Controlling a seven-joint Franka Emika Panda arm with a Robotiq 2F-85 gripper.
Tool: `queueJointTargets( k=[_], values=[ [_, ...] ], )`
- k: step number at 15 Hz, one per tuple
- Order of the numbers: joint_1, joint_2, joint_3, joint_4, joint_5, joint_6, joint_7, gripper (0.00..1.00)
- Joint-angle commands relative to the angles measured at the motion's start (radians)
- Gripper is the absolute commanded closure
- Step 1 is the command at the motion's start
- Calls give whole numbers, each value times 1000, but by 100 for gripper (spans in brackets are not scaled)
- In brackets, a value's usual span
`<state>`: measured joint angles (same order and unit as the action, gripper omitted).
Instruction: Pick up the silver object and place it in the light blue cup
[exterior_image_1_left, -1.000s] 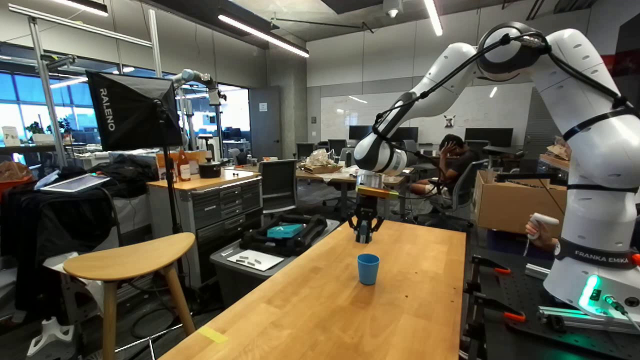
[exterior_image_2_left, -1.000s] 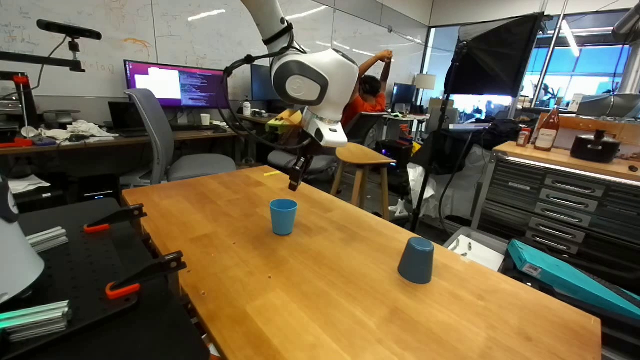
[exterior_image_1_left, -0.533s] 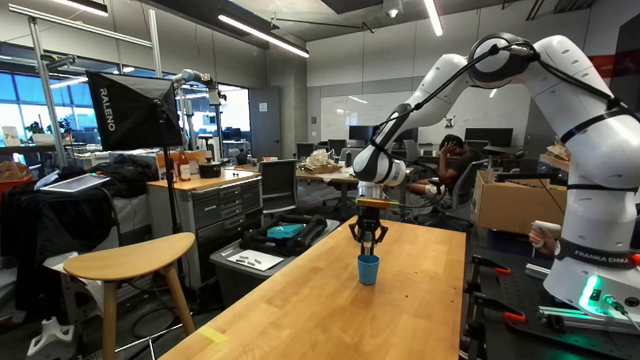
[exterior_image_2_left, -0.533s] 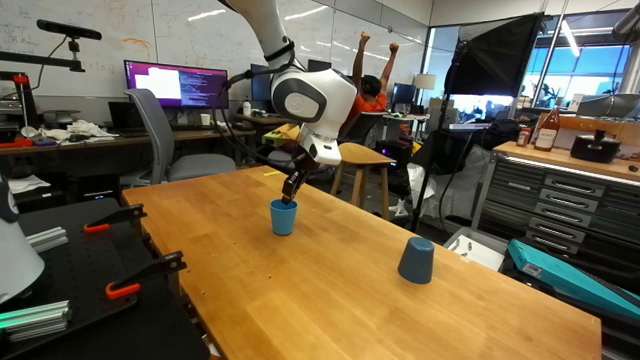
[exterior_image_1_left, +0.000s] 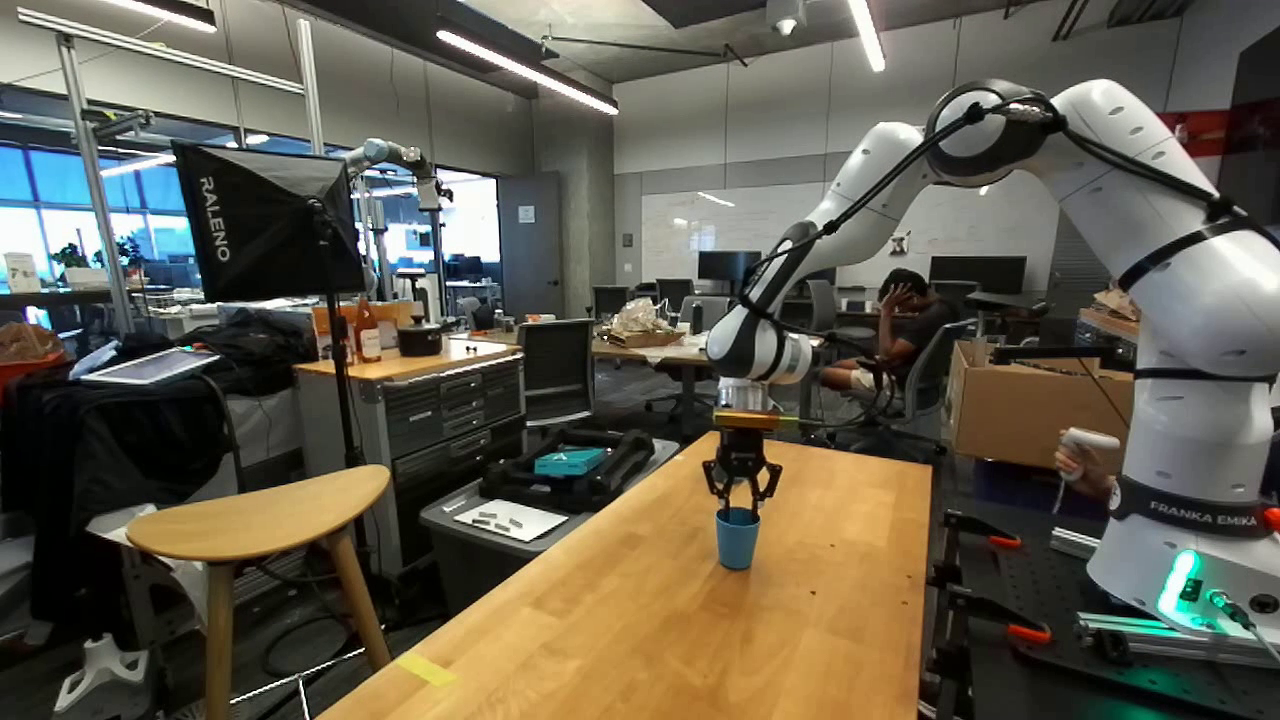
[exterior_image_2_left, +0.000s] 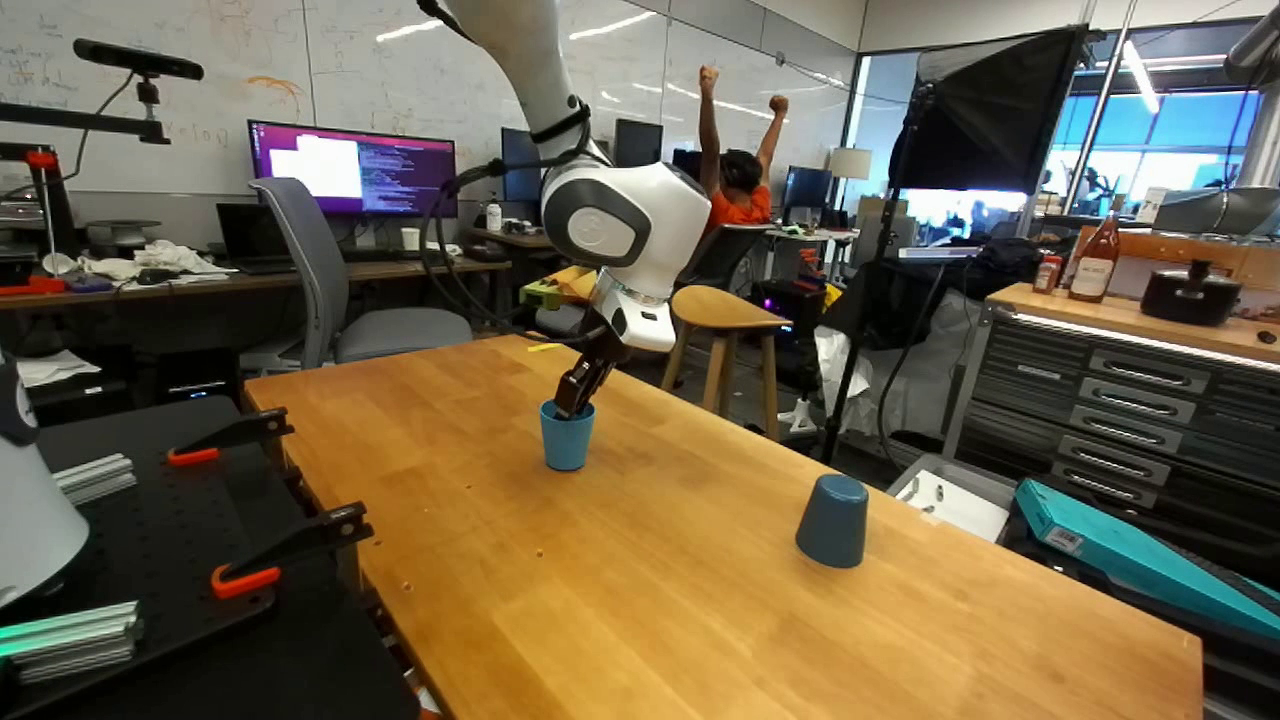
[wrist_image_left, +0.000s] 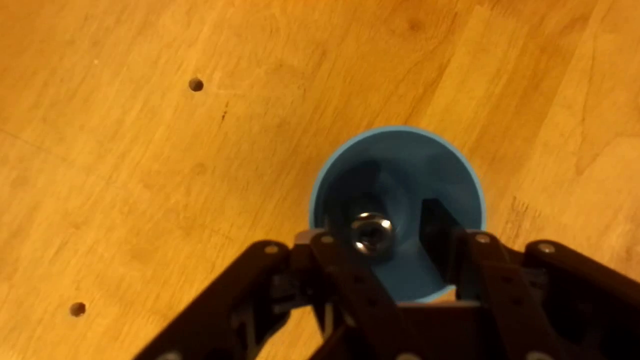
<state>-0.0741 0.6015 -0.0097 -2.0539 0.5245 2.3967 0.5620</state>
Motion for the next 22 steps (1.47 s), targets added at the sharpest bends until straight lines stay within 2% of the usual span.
queueJointTargets(
  k=[1, 3, 5, 6, 7, 9, 11, 12, 15, 17, 19, 22],
  values=[
    [17, -10, -22, 42, -13, -39, 24, 20],
    [16, -54, -25, 37, -25, -47, 15, 7],
    [11, -114, -30, 30, -42, -76, 2, 6],
    [10, -156, -39, 25, -68, -112, -8, 1],
    [12, -193, -50, 20, -101, -143, -15, 0],
    [-8, -238, -65, 60, -147, -266, -40, 0],
    [-48, -306, -43, 80, -233, -435, -77, 0],
    [-25, -341, -79, 90, -257, -514, -105, 0],
    [-31, -427, -105, 169, -392, -754, -183, 0],
    [-22, -468, -111, 203, -495, -852, -224, 0],
    [-17, -503, -104, 223, -594, -894, -271, 0],
    [-4, -559, -87, 202, -715, -831, -325, 0]
  ],
)
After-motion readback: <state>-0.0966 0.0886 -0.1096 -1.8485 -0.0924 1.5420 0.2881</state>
